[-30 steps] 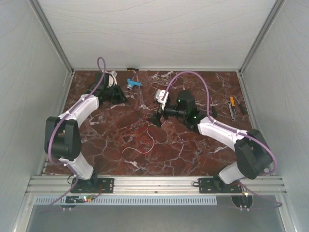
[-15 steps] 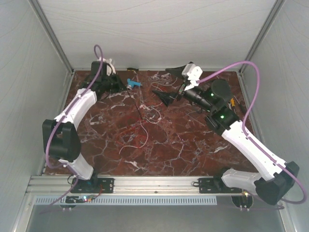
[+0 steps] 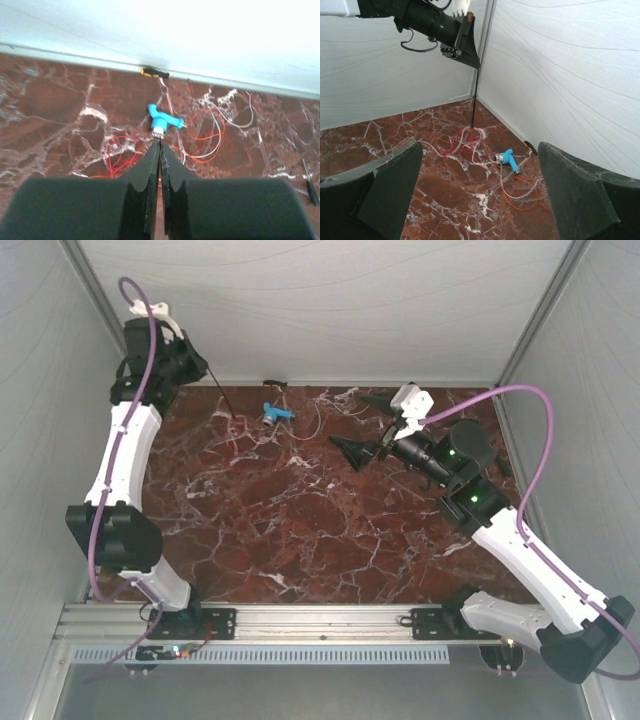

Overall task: Zip-tie the wires
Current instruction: Place the cable at the center of the board.

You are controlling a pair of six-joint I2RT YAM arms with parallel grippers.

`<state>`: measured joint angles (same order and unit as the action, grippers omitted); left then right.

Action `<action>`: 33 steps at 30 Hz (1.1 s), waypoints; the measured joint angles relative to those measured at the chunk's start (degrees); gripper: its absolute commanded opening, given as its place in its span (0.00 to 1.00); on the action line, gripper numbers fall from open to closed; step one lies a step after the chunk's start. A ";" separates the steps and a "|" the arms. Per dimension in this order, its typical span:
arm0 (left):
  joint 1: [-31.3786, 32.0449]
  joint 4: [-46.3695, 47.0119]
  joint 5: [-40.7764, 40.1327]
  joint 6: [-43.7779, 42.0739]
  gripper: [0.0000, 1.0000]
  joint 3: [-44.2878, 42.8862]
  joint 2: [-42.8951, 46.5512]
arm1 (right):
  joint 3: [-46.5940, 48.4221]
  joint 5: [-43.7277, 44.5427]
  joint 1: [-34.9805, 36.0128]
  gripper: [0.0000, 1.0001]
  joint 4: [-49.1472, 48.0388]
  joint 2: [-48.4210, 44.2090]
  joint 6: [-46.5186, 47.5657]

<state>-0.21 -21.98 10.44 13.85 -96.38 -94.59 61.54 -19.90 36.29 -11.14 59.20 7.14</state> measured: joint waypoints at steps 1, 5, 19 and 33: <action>-0.61 -0.50 -0.55 -0.28 0.00 -1.27 0.00 | 0.28 0.48 0.00 0.98 0.46 -0.35 -0.02; -3.10 -1.29 -1.99 -1.01 0.00 -5.46 0.20 | 1.92 3.58 0.00 0.98 1.99 -1.62 -0.04; -4.98 1.84 -0.98 0.35 1.00 23.43 6.14 | -14.58 19.45 -22.56 0.98 3.34 13.68 -14.45; -4.98 8.46 -1.33 -2.01 1.00 19.67 26.38 | 0.61 15.58 -24.28 0.98 5.31 0.39 -10.27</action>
<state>-5.19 -13.52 9.10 11.84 -76.71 -68.20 62.15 -4.32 12.01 -5.82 59.59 -3.14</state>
